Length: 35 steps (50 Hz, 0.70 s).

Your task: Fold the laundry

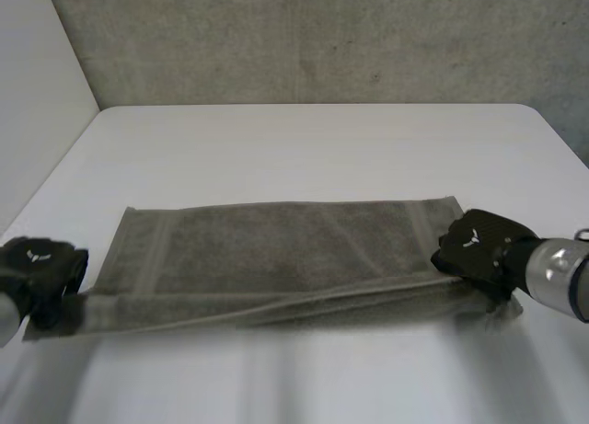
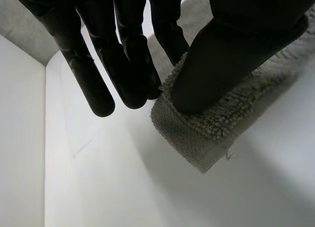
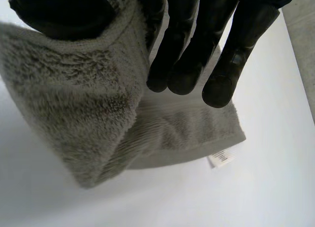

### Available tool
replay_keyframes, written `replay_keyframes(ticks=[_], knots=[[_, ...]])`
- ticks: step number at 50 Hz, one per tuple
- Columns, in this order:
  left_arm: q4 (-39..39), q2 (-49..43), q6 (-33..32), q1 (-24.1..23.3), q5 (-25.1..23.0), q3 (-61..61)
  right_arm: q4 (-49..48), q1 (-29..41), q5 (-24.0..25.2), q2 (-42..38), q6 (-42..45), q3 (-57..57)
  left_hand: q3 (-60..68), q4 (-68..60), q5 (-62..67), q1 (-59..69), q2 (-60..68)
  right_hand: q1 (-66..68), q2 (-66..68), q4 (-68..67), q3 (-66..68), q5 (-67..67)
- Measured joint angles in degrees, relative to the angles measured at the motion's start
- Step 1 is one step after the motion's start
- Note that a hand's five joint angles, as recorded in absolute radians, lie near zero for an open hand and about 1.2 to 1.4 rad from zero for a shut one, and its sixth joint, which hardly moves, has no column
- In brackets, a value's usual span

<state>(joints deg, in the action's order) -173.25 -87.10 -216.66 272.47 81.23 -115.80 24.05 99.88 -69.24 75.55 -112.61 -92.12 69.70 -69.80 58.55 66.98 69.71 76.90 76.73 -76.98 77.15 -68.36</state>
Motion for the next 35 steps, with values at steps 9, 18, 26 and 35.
replay_keyframes(ticks=[9,18,26,35], knots=[[-2.60,-18.92,5.88,-5.03,4.82,16.57,-7.24,0.76,-1.84,-9.12,-0.21,6.88,0.01,0.00,0.00,0.00,0.00,0.00,0.00,0.00,0.00,-0.29],[-2.17,-35.00,8.71,-8.06,8.42,35.60,-13.50,0.98,-2.66,-15.85,-0.26,14.24,0.03,-0.01,0.00,0.00,0.01,0.00,0.00,0.00,0.00,-1.35],[-2.11,-45.49,10.20,-9.93,11.21,49.66,-22.67,1.52,-2.19,-22.18,-0.24,18.88,0.04,-0.01,0.01,0.00,0.03,0.00,0.00,0.00,0.00,-1.35],[-3.99,-51.38,12.11,-11.44,11.18,55.80,-28.76,1.71,-2.17,-28.17,-0.39,22.27,-3.33,3.47,-1.09,-0.31,-3.37,-34.69,-33.79,33.37,-33.82,32.62]])
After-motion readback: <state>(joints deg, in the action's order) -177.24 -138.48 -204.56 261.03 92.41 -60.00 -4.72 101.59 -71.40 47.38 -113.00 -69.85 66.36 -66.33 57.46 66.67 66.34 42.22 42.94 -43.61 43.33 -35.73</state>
